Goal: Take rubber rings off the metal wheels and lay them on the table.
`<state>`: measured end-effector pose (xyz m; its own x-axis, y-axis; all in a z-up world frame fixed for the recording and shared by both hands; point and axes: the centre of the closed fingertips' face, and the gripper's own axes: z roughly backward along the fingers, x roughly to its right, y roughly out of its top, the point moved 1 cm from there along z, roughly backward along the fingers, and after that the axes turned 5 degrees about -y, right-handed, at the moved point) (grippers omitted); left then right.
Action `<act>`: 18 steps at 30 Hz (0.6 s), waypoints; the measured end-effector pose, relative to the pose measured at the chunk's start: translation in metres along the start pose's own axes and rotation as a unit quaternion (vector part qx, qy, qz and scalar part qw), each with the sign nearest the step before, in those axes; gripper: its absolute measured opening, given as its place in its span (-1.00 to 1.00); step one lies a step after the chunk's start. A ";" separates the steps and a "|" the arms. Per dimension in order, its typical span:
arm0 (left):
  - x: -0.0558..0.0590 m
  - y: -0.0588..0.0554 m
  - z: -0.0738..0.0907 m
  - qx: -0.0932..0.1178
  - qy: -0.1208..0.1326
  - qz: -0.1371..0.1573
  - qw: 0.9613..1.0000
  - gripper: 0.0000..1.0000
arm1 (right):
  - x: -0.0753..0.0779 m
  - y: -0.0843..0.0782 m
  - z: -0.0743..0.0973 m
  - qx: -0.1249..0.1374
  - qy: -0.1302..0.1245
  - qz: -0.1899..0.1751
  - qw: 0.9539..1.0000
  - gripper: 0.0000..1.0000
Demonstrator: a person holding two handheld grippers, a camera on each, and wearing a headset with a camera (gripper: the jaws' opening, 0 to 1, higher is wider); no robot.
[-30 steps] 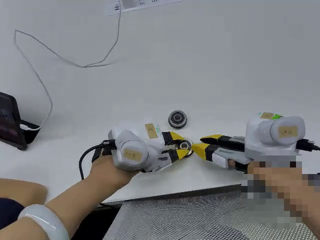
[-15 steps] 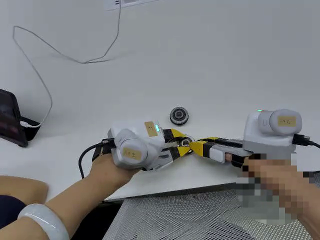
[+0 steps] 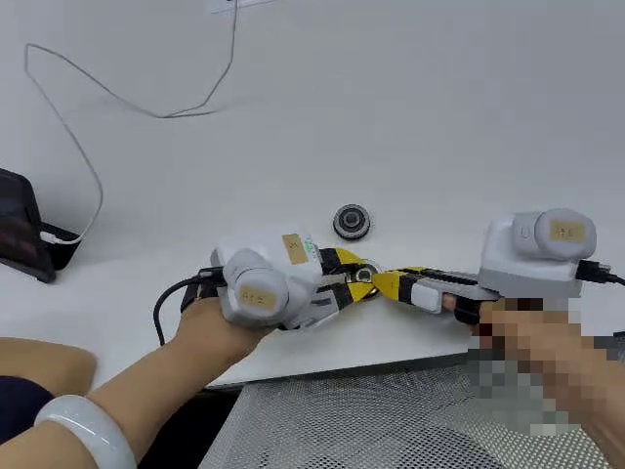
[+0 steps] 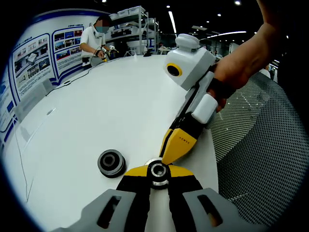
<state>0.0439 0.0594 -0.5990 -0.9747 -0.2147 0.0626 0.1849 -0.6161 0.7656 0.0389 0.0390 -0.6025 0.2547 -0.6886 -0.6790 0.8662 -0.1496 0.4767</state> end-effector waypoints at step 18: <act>0.000 0.000 0.000 0.002 0.001 0.003 1.000 -0.75 | 0.006 0.002 0.004 0.005 0.013 -0.027 1.000 -0.89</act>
<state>0.0442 0.0597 -0.5991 -0.9732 -0.2198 0.0669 0.1909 -0.6112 0.7681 0.0404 0.0321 -0.6032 0.2192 -0.6607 -0.7179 0.8750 -0.1923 0.4442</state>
